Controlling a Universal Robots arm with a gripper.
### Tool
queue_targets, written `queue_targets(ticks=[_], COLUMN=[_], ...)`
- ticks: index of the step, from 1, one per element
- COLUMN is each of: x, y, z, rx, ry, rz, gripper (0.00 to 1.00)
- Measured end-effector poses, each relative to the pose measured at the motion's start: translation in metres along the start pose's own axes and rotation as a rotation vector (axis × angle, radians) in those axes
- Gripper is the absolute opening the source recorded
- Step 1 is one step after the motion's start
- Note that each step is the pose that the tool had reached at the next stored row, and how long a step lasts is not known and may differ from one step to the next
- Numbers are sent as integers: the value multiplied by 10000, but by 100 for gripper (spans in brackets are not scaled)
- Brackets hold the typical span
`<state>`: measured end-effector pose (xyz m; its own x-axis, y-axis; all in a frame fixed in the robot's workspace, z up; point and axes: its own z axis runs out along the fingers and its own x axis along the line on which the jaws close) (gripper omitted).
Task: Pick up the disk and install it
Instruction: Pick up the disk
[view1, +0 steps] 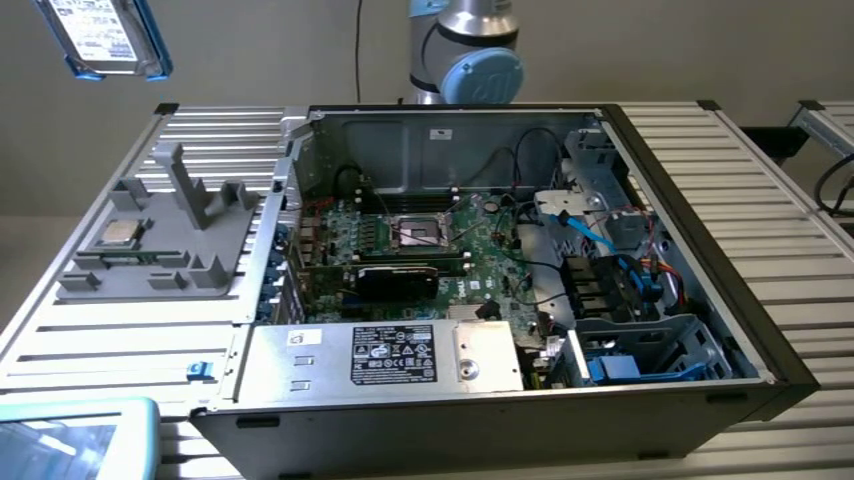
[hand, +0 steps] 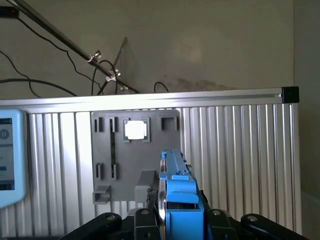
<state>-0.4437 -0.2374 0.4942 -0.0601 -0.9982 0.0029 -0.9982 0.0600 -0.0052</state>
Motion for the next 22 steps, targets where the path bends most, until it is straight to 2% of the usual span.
queue_targets(ticks=[7,12,15,22], x=[38,107,153,311], y=[-173,-306,-361,-464], z=[-214,-252,-253,-250], rx=[-3,-6,-10,-25], ry=[-31,-85,-157,-403], rz=[1,0,2,2], gripper=[37,37,37,37])
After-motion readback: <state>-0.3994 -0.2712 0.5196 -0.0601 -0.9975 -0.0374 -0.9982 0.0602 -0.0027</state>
